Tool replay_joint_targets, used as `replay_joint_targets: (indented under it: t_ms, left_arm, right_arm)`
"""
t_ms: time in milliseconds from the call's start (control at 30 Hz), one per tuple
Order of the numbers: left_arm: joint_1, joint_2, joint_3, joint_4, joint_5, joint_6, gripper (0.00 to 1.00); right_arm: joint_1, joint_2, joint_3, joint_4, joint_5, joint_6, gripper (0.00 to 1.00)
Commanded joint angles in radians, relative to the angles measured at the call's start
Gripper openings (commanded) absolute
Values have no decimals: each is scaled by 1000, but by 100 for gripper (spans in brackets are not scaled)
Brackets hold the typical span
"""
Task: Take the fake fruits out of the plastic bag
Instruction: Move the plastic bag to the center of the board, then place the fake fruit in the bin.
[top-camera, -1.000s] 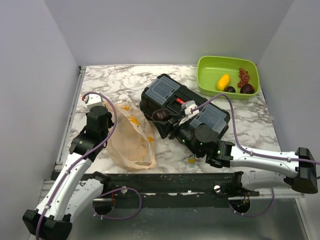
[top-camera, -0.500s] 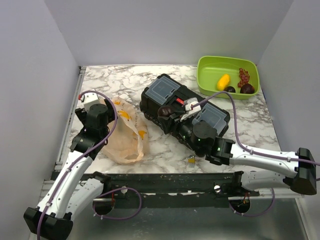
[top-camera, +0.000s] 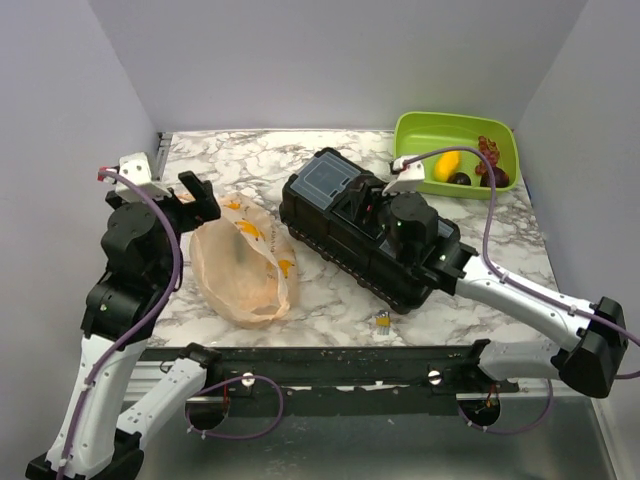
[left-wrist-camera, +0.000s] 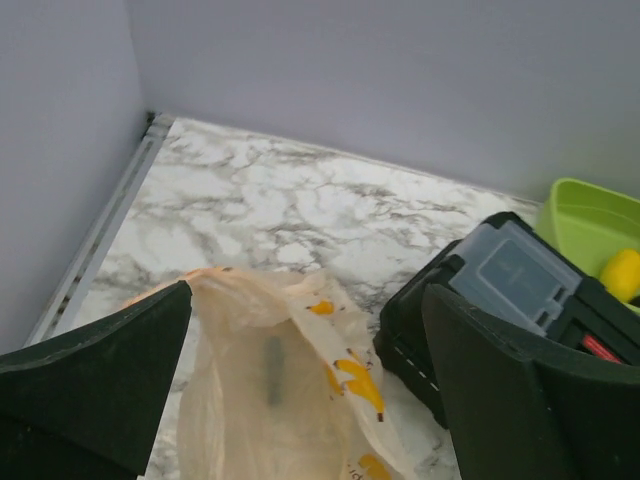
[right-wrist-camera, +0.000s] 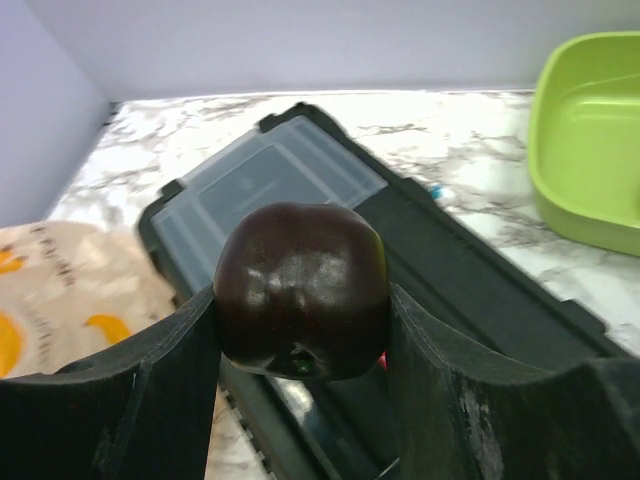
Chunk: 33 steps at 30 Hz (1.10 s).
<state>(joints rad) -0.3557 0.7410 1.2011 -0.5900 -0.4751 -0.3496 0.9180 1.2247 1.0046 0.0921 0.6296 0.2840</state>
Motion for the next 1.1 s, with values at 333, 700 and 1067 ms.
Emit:
replay_joint_targets:
  t_ms: [333,700,1067]
  left_arm:
    - [-62,57,-35,229,604,128,97]
    - [-188,6,-213,374,424,316,96]
    - [-252,-106,-372,499,392,377,96]
  right_arm:
    - [-461,48,78,-165,-139,136,1]
    - [-798,204,78,-186,-158,237,1]
    - [-911,418,194,-168,-136,291,4]
